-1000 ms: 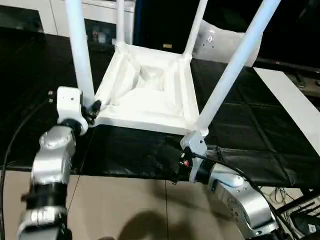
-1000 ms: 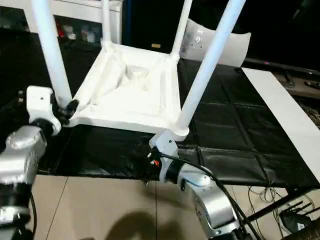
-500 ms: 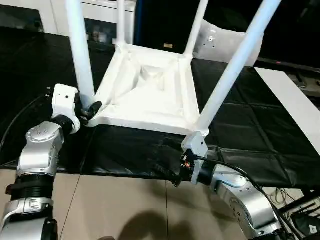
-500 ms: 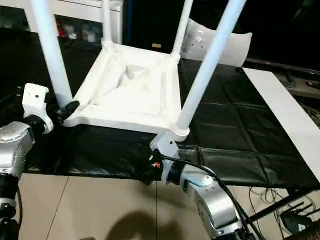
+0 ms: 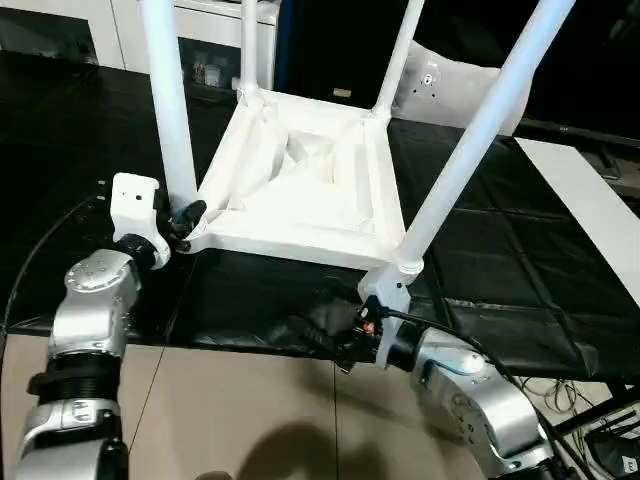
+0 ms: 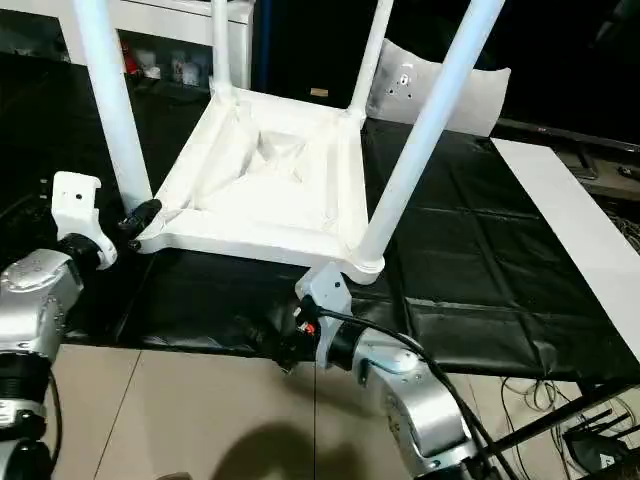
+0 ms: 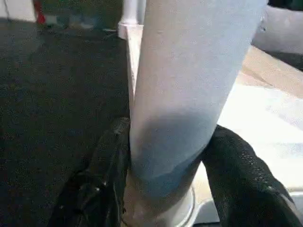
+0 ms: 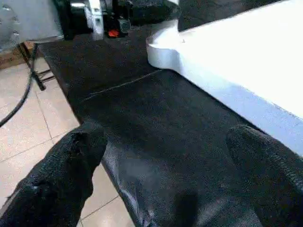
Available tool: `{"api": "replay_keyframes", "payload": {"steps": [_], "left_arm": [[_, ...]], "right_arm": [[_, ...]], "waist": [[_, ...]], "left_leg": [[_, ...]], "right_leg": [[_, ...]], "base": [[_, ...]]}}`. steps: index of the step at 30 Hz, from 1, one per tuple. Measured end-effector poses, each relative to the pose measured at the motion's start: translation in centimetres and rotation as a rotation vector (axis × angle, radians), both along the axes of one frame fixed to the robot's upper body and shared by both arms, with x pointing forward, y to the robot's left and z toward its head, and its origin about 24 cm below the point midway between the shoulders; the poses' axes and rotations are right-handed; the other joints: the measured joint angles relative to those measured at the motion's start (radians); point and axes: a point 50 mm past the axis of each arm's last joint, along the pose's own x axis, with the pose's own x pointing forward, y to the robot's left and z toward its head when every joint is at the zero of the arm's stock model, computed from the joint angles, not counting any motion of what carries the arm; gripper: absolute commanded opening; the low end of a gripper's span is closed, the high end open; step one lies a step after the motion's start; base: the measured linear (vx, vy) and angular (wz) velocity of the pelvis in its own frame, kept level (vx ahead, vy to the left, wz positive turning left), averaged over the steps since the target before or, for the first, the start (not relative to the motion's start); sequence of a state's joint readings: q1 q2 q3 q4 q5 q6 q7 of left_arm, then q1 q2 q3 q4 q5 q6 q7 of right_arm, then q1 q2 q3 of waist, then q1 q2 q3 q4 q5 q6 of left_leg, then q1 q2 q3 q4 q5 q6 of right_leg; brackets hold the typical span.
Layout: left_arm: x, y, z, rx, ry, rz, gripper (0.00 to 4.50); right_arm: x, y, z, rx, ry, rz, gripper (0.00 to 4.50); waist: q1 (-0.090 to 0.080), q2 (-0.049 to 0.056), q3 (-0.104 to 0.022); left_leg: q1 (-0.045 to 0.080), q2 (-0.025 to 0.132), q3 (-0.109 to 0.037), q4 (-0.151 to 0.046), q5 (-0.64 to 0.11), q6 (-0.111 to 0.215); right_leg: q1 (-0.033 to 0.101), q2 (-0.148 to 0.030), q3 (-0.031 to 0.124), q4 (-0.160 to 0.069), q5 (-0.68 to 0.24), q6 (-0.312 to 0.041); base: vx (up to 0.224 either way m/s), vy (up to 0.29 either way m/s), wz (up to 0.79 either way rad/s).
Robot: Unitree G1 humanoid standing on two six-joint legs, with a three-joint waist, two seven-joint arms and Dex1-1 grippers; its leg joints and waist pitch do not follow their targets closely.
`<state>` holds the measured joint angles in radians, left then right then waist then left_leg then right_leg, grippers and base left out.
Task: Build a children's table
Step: Flip table
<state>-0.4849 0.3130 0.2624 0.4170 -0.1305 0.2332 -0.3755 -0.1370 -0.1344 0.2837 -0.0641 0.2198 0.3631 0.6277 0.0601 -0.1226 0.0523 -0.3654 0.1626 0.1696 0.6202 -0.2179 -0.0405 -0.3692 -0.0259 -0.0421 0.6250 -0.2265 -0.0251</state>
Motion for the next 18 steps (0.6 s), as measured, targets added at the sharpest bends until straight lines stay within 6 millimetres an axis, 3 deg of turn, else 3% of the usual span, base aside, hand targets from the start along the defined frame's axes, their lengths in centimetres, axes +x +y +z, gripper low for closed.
{"api": "replay_keyframes", "payload": {"steps": [8,12,18], "left_arm": [[-1.8,-4.1,-0.3,-0.253,0.009,0.119,2.05],[-2.5,-6.2,-0.4,-0.479,0.03,0.13,2.05],[-3.7,-7.5,-0.4,-0.575,0.067,0.124,2.06]], "right_arm": [[1.9,-0.5,0.3,0.031,0.01,-0.187,4.5],[2.4,-0.7,0.4,0.035,0.011,-0.231,4.5],[3.4,-1.1,-0.1,0.071,0.058,-0.369,4.5]], "waist": [[-0.001,0.004,0.005],[0.001,-0.001,0.007],[0.0,-0.012,0.01]], "left_leg": [[-0.003,0.0,0.004,-0.001,0.0,0.001],[-0.003,0.002,0.005,-0.002,0.001,0.001],[-0.002,0.003,0.005,-0.002,0.001,0.001]], "right_leg": [[-0.005,-0.001,0.002,0.001,-0.001,-0.001],[-0.005,0.0,0.001,0.001,-0.001,-0.002],[-0.005,0.001,0.0,0.001,-0.002,-0.001]], "base": [[0.0,0.0,0.0],[0.0,0.0,0.0],[0.0,0.0,0.0]]}}
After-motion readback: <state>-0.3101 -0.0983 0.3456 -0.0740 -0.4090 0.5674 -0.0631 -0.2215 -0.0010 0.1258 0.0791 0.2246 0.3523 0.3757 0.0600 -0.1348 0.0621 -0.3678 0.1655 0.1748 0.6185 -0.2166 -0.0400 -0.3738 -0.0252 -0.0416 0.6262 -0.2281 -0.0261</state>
